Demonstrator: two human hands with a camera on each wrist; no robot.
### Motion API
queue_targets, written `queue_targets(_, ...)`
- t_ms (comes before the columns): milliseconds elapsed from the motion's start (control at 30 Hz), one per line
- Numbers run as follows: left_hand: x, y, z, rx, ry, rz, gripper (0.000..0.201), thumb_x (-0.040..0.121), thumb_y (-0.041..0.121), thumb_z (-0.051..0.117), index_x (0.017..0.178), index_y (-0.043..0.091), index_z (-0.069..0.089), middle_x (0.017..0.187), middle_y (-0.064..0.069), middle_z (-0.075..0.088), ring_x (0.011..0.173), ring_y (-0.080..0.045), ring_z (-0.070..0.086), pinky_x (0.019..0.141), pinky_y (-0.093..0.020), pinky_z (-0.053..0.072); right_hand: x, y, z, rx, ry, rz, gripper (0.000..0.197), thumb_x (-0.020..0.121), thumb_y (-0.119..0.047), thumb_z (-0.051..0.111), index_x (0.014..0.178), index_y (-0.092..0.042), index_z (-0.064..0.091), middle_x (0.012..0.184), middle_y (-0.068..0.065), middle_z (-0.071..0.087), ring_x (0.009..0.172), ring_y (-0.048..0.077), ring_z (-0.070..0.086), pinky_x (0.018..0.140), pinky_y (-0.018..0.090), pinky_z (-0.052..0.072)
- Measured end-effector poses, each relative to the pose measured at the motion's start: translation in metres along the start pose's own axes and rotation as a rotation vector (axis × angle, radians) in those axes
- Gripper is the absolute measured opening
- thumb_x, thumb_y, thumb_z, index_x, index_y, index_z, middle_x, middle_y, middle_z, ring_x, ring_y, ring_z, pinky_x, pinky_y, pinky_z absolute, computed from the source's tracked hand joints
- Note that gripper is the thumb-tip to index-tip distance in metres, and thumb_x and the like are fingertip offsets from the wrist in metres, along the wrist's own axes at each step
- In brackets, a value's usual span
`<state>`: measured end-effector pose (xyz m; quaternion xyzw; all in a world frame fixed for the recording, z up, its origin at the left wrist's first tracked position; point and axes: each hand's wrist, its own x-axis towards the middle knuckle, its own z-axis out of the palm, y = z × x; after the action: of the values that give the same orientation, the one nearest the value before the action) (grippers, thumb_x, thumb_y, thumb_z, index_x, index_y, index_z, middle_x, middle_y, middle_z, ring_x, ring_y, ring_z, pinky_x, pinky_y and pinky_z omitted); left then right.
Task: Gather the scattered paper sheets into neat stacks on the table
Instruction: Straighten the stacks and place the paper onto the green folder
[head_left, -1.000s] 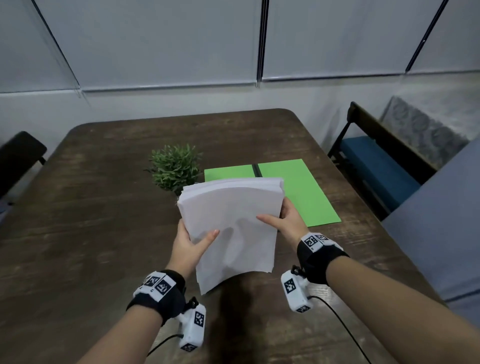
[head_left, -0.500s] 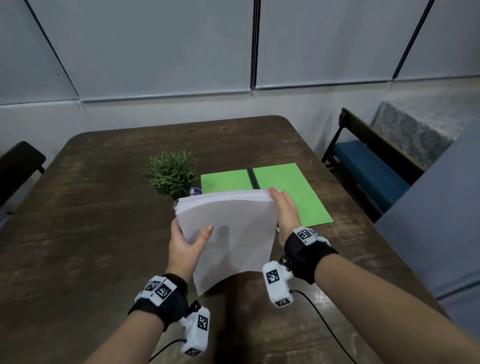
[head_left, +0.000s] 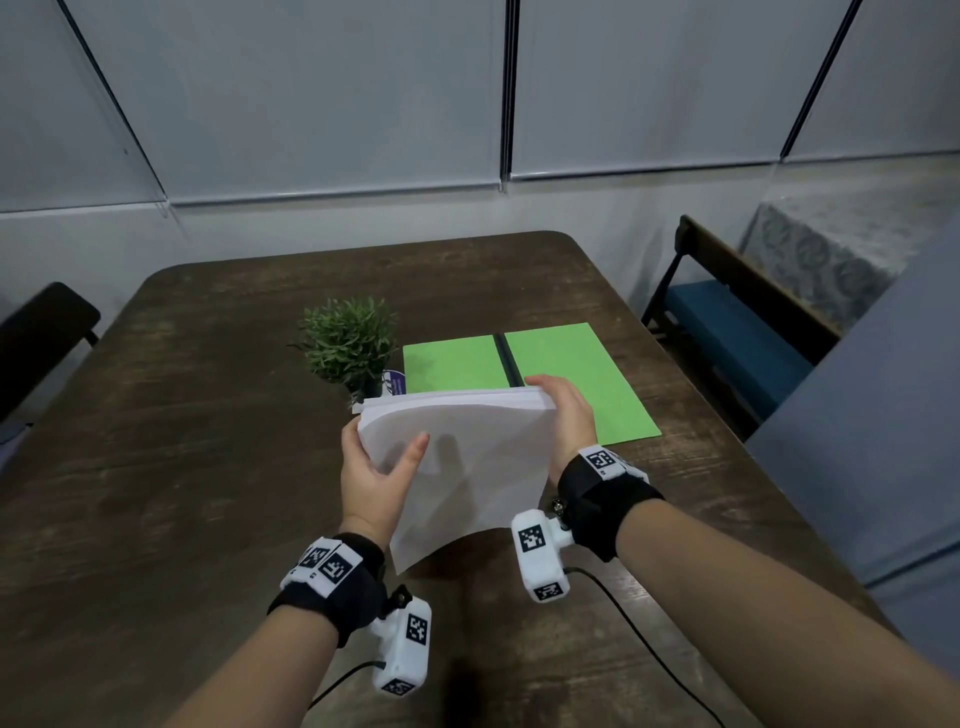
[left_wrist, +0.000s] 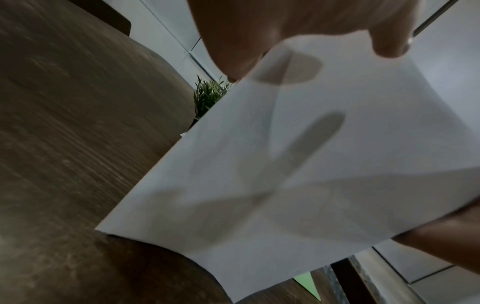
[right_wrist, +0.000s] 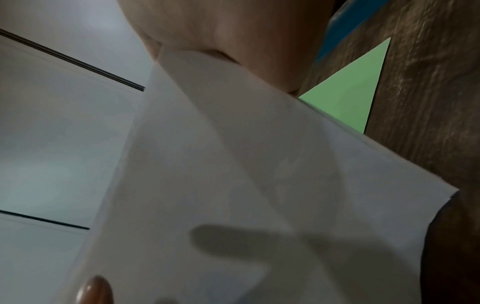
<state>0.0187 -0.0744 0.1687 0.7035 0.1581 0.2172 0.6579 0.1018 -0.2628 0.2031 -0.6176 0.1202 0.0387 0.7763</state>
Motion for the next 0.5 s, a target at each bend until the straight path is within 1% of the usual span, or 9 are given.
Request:
queue_targets(33, -0.001, -0.001, -0.001, 0.010, -0.008, -0.002, 0.060, 0.077, 0.021, 0.077, 0.125, 0.024, 0.041, 0.110, 0.009, 0.060, 0.102, -0.004, 0.059, 0.091, -0.032, 0.049, -0.001, 0.001, -0.001, 0.003, -0.016, 0.012, 0.029, 0.090, -0.039, 0.055, 0.103, -0.016, 0.067, 0.097, -0.001, 0.060, 0.091, 0.023, 0.057, 0.079, 0.034, 0.046)
queue_targets(100, -0.002, -0.005, -0.004, 0.054, -0.039, -0.002, 0.071, 0.072, 0.022, 0.082, 0.127, 0.024, 0.038, 0.111, 0.009, 0.059, 0.103, -0.004, 0.059, 0.088, -0.029, 0.049, -0.002, 0.005, -0.005, -0.008, -0.065, 0.046, 0.045, 0.078, -0.066, 0.057, 0.104, -0.029, 0.061, 0.109, 0.002, 0.059, 0.097, 0.024, 0.059, 0.089, 0.042, 0.048)
queue_targets(133, -0.001, -0.007, -0.006, 0.083, -0.049, -0.002, 0.073, 0.070, 0.022, 0.083, 0.127, 0.023, 0.038, 0.111, 0.008, 0.059, 0.103, -0.005, 0.058, 0.087, -0.028, 0.049, -0.003, 0.008, -0.009, -0.046, -0.096, 0.059, 0.052, 0.072, -0.073, 0.058, 0.105, -0.033, 0.058, 0.114, 0.004, 0.059, 0.098, 0.024, 0.059, 0.090, 0.044, 0.048)
queue_targets(200, -0.001, -0.009, -0.007, 0.130, -0.052, -0.013, 0.068, 0.072, 0.019, 0.082, 0.124, 0.023, 0.039, 0.109, 0.006, 0.058, 0.101, -0.009, 0.059, 0.087, -0.031, 0.050, -0.006, 0.015, -0.017, -0.131, -0.169, 0.061, 0.077, 0.061, -0.078, 0.065, 0.123, -0.035, 0.049, 0.125, 0.007, 0.057, 0.102, 0.025, 0.060, 0.089, 0.044, 0.051)
queue_targets(267, 0.000, -0.007, -0.005, 0.148, -0.033, -0.021, 0.053, 0.079, 0.014, 0.076, 0.116, 0.023, 0.040, 0.103, 0.006, 0.057, 0.095, -0.011, 0.058, 0.087, -0.034, 0.050, -0.007, 0.022, -0.020, -0.198, -0.189, 0.057, 0.122, 0.038, -0.081, 0.075, 0.142, -0.032, 0.034, 0.131, 0.001, 0.054, 0.113, 0.023, 0.057, 0.098, 0.047, 0.048)
queue_targets(300, 0.000, -0.006, -0.003, 0.147, -0.026, -0.017, 0.046, 0.082, 0.011, 0.072, 0.113, 0.022, 0.040, 0.101, 0.006, 0.056, 0.093, -0.011, 0.057, 0.086, -0.034, 0.050, -0.007, 0.023, -0.019, -0.213, -0.191, 0.039, 0.125, 0.033, -0.075, 0.080, 0.141, -0.031, 0.036, 0.129, -0.001, 0.056, 0.114, 0.022, 0.058, 0.099, 0.047, 0.047)
queue_targets(400, 0.002, -0.008, 0.008, 0.138, 0.013, 0.011, 0.035, 0.086, 0.009, 0.067, 0.107, 0.020, 0.042, 0.105, -0.003, 0.057, 0.096, -0.020, 0.059, 0.086, -0.037, 0.050, -0.008, 0.019, -0.009, -0.253, -0.204, -0.020, 0.077, 0.049, -0.047, 0.090, 0.116, -0.032, 0.054, 0.114, -0.002, 0.065, 0.104, 0.020, 0.064, 0.094, 0.046, 0.052)
queue_targets(433, 0.003, -0.010, 0.011, 0.133, 0.031, 0.008, 0.033, 0.086, 0.009, 0.066, 0.106, 0.020, 0.042, 0.108, -0.006, 0.057, 0.098, -0.022, 0.059, 0.088, -0.040, 0.051, -0.008, 0.019, -0.006, -0.258, -0.221, -0.036, 0.069, 0.054, -0.043, 0.089, 0.112, -0.035, 0.053, 0.114, -0.003, 0.065, 0.106, 0.021, 0.063, 0.094, 0.046, 0.052)
queue_targets(500, 0.007, -0.013, 0.012, 0.121, 0.044, -0.004, 0.033, 0.085, 0.012, 0.067, 0.106, 0.023, 0.043, 0.111, -0.008, 0.057, 0.099, -0.022, 0.060, 0.089, -0.044, 0.051, -0.008, 0.019, -0.002, -0.220, -0.283, -0.044, 0.066, 0.057, -0.040, 0.088, 0.110, -0.038, 0.049, 0.116, -0.003, 0.062, 0.110, 0.023, 0.060, 0.093, 0.046, 0.051)
